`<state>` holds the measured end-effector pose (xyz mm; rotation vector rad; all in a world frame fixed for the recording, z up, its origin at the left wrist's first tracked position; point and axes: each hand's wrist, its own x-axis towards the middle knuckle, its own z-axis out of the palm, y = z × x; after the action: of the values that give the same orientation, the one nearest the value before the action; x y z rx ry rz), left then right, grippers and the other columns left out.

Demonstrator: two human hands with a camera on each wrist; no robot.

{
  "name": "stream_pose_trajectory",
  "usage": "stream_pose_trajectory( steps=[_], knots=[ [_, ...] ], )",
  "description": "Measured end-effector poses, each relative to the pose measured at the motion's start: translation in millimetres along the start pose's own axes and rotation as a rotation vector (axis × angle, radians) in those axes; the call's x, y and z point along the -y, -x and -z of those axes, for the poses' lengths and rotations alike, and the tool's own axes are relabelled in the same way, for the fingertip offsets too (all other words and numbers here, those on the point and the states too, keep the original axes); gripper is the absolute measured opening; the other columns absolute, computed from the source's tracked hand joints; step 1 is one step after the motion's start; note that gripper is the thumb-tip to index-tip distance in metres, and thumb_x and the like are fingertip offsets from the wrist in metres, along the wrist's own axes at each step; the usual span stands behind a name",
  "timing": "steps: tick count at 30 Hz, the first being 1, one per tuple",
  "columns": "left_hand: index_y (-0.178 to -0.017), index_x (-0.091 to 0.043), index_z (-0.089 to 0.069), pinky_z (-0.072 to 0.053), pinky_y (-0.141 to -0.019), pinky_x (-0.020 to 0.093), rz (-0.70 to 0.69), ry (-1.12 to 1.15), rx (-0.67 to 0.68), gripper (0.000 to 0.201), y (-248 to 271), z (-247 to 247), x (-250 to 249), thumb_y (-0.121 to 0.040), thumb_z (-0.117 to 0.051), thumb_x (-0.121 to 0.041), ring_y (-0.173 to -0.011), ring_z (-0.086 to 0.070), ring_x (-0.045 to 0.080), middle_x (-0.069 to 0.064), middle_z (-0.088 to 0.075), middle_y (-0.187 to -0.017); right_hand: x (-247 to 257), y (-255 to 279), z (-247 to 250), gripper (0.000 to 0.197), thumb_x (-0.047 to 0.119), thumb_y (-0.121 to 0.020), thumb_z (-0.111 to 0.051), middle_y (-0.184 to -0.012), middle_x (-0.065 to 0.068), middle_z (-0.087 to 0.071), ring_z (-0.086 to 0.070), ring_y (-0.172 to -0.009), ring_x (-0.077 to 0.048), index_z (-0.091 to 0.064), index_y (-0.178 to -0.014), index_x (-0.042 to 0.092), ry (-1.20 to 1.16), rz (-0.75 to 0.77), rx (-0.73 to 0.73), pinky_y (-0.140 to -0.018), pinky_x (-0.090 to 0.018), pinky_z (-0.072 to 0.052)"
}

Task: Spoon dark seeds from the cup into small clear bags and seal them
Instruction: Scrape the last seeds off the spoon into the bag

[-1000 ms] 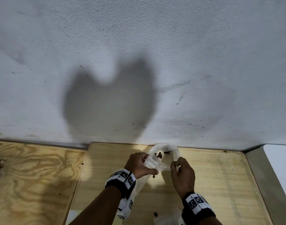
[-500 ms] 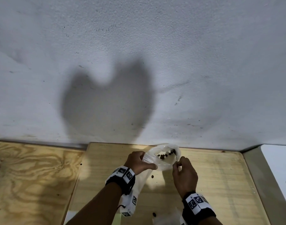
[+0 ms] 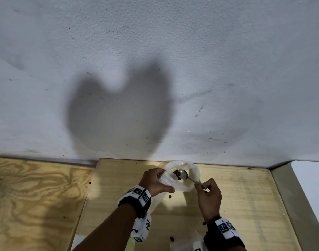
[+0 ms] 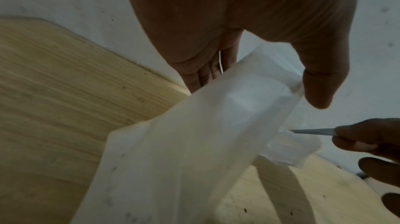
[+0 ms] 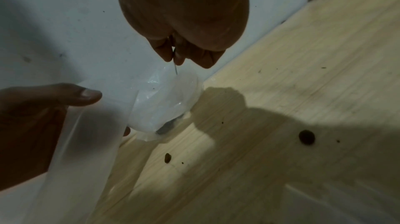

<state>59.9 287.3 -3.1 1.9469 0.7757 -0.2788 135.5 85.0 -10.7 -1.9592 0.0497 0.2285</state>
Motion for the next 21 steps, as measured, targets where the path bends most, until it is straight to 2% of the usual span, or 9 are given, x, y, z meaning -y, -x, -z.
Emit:
stream_pose_trajectory(
  steps=[3,6,7,11,14,19,21],
  knots=[
    [-0.121,-0.023,-0.062,-0.054,-0.09,0.026,0.004,0.014,-0.01,0.098,0,-1,1,-0.032,-0.085,-0.057,-0.101,-0.062,0.006,-0.011,-0.065,-0.112,-1,-2,0,0.032,-0.004,-0.082,-0.071,-0.065,-0.002,-0.045,-0.036,-0.054,-0.005,-0.043,-0.067,0.003,-0.045,-0.06,-0.003,-0.052,-0.017,-0.033],
    [-0.12,-0.023,-0.063,-0.055,-0.09,0.029,0.003,0.025,-0.024,0.097,-1,-3,3,-0.031,-0.085,-0.056,-0.1,-0.062,0.006,-0.012,-0.065,-0.111,-7,-4,2,0.035,-0.004,-0.08,-0.072,-0.065,-0.002,-0.044,-0.04,-0.062,-0.016,-0.042,-0.064,0.008,-0.083,-0.118,0.0,-0.06,-0.031,-0.034],
    [-0.12,-0.023,-0.063,-0.055,-0.09,0.029,0.001,0.034,-0.028,0.098,-1,-4,4,-0.031,-0.086,-0.056,-0.101,-0.062,0.006,-0.012,-0.065,-0.112,-11,-5,2,0.035,-0.003,-0.08,-0.072,-0.064,-0.002,-0.044,-0.04,-0.063,-0.018,-0.043,-0.064,0.009,-0.096,-0.15,0.0,-0.061,-0.033,-0.033],
    [-0.122,-0.022,-0.06,-0.054,-0.088,0.024,-0.012,0.034,-0.011,0.098,-1,-10,6,-0.032,-0.09,-0.047,-0.103,-0.06,0.005,-0.011,-0.063,-0.116,-26,-7,-6,0.035,0.008,-0.075,-0.074,-0.062,-0.007,-0.042,-0.038,-0.063,-0.017,-0.044,-0.06,0.017,-0.149,-0.335,0.047,-0.06,-0.033,-0.032],
    [-0.124,-0.023,-0.059,-0.051,-0.086,0.021,-0.023,0.021,0.016,0.096,0,-14,7,-0.037,-0.093,-0.042,-0.104,-0.059,0.005,-0.011,-0.061,-0.117,-25,-7,-16,0.035,0.004,-0.076,-0.072,-0.064,-0.008,-0.039,-0.034,-0.06,-0.018,-0.044,-0.061,0.018,-0.238,-0.431,0.058,-0.052,-0.03,-0.029],
    [-0.124,-0.021,-0.06,-0.051,-0.085,0.02,-0.036,0.006,-0.002,0.096,1,-7,8,-0.037,-0.092,-0.045,-0.102,-0.06,0.006,-0.01,-0.063,-0.116,-17,-11,-18,0.037,-0.005,-0.078,-0.068,-0.055,-0.004,-0.036,-0.028,-0.048,-0.016,-0.042,-0.062,0.016,-0.343,-0.518,0.047,-0.046,-0.027,-0.023],
    [-0.124,-0.021,-0.06,-0.053,-0.088,0.024,-0.033,0.003,-0.024,0.1,1,-2,8,-0.034,-0.089,-0.051,-0.102,-0.061,0.006,-0.01,-0.064,-0.116,-15,-13,-14,0.039,-0.006,-0.078,-0.068,-0.055,-0.004,-0.036,-0.027,-0.048,-0.016,-0.042,-0.06,0.016,-0.369,-0.537,0.039,-0.045,-0.026,-0.023]
  ],
)
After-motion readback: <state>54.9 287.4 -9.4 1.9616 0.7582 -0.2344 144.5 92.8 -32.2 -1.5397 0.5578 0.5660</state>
